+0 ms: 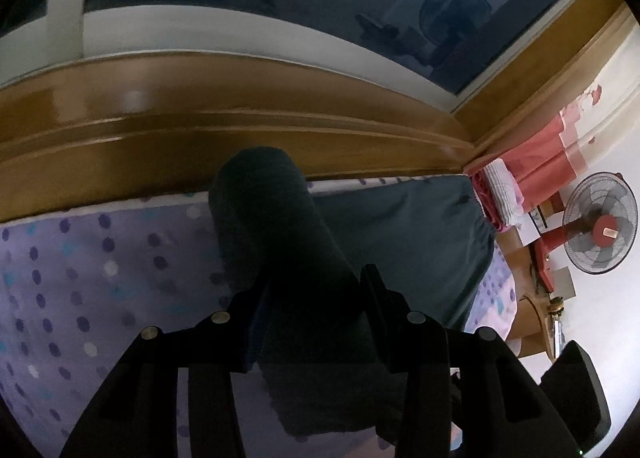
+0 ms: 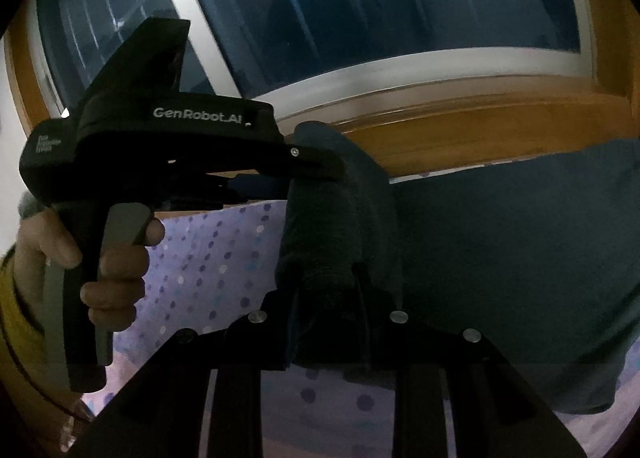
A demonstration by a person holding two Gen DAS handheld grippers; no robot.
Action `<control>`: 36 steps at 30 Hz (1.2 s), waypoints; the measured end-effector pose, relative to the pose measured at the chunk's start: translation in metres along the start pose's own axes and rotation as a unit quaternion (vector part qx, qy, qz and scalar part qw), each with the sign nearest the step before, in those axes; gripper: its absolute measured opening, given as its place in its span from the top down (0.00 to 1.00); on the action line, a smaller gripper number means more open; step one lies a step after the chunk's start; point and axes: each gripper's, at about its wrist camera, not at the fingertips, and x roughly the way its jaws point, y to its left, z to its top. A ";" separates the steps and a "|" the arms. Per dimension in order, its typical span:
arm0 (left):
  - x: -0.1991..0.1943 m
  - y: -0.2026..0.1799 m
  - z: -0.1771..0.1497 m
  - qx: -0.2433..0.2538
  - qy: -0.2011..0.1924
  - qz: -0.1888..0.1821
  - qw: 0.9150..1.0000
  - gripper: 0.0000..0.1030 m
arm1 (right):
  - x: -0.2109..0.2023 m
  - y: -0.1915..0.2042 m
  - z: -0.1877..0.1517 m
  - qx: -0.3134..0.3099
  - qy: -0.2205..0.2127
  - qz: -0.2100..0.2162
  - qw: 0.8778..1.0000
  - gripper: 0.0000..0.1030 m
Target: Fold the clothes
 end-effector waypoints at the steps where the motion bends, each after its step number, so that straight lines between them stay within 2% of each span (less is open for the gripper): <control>1: 0.002 -0.004 0.001 0.002 0.000 0.000 1.000 0.58 | 0.001 -0.008 0.000 0.014 0.000 0.009 1.000 0.77; 4: 0.014 -0.018 0.007 0.009 0.009 -0.006 1.000 0.58 | -0.003 -0.028 0.000 0.057 0.002 0.026 0.998 0.77; 7: 0.031 -0.036 0.010 0.029 0.026 -0.010 0.999 0.58 | -0.005 -0.051 -0.005 0.085 0.003 0.000 0.996 0.77; 11: 0.047 -0.058 0.009 0.057 0.042 0.003 0.997 0.58 | -0.001 -0.079 -0.014 0.123 0.012 -0.034 0.992 0.76; 15: 0.047 -0.061 0.007 0.064 0.045 0.020 0.997 0.58 | 0.000 -0.107 -0.023 0.166 0.021 -0.064 0.984 0.73; 17: 0.046 -0.056 0.008 0.064 0.044 0.038 0.996 0.58 | -0.006 -0.111 -0.023 0.175 0.023 -0.052 0.983 0.73; 22: 0.049 -0.038 0.012 0.064 0.056 0.056 0.995 0.58 | -0.013 -0.061 -0.022 0.109 0.018 -0.017 0.994 0.73; 23: 0.052 -0.035 0.014 0.067 0.060 0.057 0.994 0.58 | -0.014 -0.051 -0.022 0.095 0.017 -0.010 0.995 0.69; 26: 0.062 -0.029 0.017 0.076 0.070 0.054 0.993 0.58 | -0.020 -0.015 -0.023 0.043 0.011 0.000 0.999 0.51; 27: 0.066 -0.028 0.018 0.080 0.074 0.051 0.993 0.58 | -0.016 0.001 -0.023 0.018 0.010 -0.011 1.000 0.48; 28: 0.069 -0.027 0.018 0.083 0.077 0.048 0.992 0.58 | 0.001 -0.002 -0.014 0.005 0.012 -0.020 1.000 0.48; 34: 0.082 -0.022 0.018 0.094 0.095 0.023 0.991 0.58 | 0.042 0.022 -0.026 -0.035 0.061 -0.078 0.994 0.48; 36: 0.086 -0.018 0.018 0.092 0.101 0.013 0.991 0.57 | 0.056 0.030 -0.030 -0.048 0.077 -0.097 0.991 0.56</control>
